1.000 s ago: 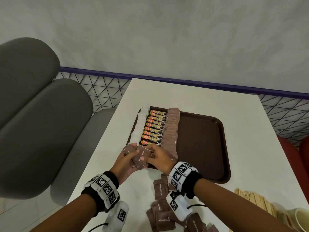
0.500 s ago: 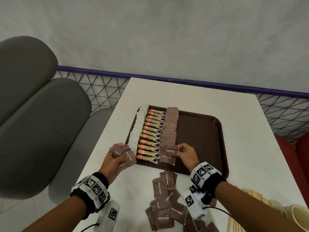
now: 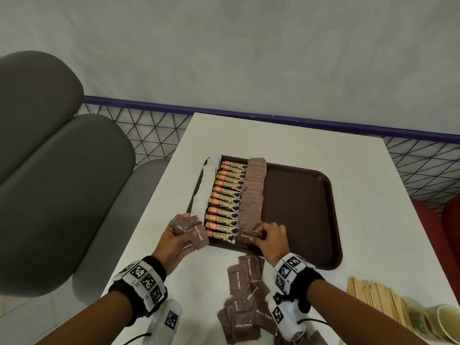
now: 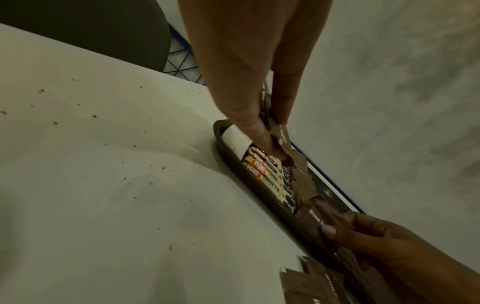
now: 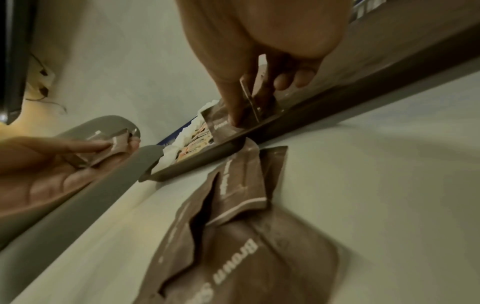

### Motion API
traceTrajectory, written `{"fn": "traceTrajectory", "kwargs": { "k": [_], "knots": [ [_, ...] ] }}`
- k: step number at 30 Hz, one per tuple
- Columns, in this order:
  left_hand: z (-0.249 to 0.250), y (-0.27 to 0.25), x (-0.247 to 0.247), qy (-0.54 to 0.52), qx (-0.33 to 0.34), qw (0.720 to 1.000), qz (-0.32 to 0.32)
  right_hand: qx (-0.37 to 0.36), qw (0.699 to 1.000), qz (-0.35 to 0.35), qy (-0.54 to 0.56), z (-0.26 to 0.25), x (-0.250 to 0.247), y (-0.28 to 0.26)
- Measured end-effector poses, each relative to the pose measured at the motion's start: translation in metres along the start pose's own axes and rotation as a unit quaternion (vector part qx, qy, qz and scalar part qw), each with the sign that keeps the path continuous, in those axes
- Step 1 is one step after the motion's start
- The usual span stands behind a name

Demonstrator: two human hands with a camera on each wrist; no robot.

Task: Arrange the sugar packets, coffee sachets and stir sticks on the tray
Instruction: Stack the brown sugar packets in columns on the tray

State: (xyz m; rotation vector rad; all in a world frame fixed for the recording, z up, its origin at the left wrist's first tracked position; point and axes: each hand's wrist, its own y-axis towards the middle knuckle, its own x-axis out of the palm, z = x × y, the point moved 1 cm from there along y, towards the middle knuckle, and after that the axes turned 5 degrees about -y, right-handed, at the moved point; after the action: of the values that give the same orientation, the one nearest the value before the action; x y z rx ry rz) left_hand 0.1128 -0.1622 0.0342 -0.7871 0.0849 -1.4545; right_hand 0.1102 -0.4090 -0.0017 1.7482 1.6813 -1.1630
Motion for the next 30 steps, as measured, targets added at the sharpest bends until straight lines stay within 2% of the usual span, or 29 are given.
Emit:
{"fn": "traceTrajectory", "kwargs": {
  "k": [3, 7, 16, 19, 23, 26, 30],
  "knots": [
    [0.000, -0.001, 0.003, 0.009, -0.006, 1.000, -0.001, -0.013, 0.997, 0.019, -0.069, -0.001, -0.001, 0.001],
    [-0.002, -0.003, 0.006, 0.031, -0.015, 0.999, -0.001, -0.027, 0.994, 0.034, -0.099, -0.001, -0.001, 0.003],
    [0.000, -0.006, 0.017, -0.005, -0.016, 0.999, -0.028, -0.082, 0.992, 0.068, -0.066, -0.016, -0.008, -0.001],
    [-0.001, -0.008, 0.020, 0.004, 0.000, 0.999, -0.041, -0.110, 0.993, 0.018, 0.041, -0.033, -0.006, -0.006],
    [-0.003, -0.011, 0.023, 0.009, 0.018, 0.998, -0.055, -0.131, 0.967, -0.086, 0.202, -0.059, -0.002, -0.016],
    [-0.004, -0.012, 0.026, 0.016, 0.020, 0.997, -0.068, -0.140, 0.954, -0.136, 0.229, -0.071, 0.005, -0.020],
    [-0.001, -0.013, 0.029, 0.009, 0.014, 0.998, -0.065, -0.113, 0.948, -0.143, 0.260, -0.074, 0.009, -0.014]
  ]
}}
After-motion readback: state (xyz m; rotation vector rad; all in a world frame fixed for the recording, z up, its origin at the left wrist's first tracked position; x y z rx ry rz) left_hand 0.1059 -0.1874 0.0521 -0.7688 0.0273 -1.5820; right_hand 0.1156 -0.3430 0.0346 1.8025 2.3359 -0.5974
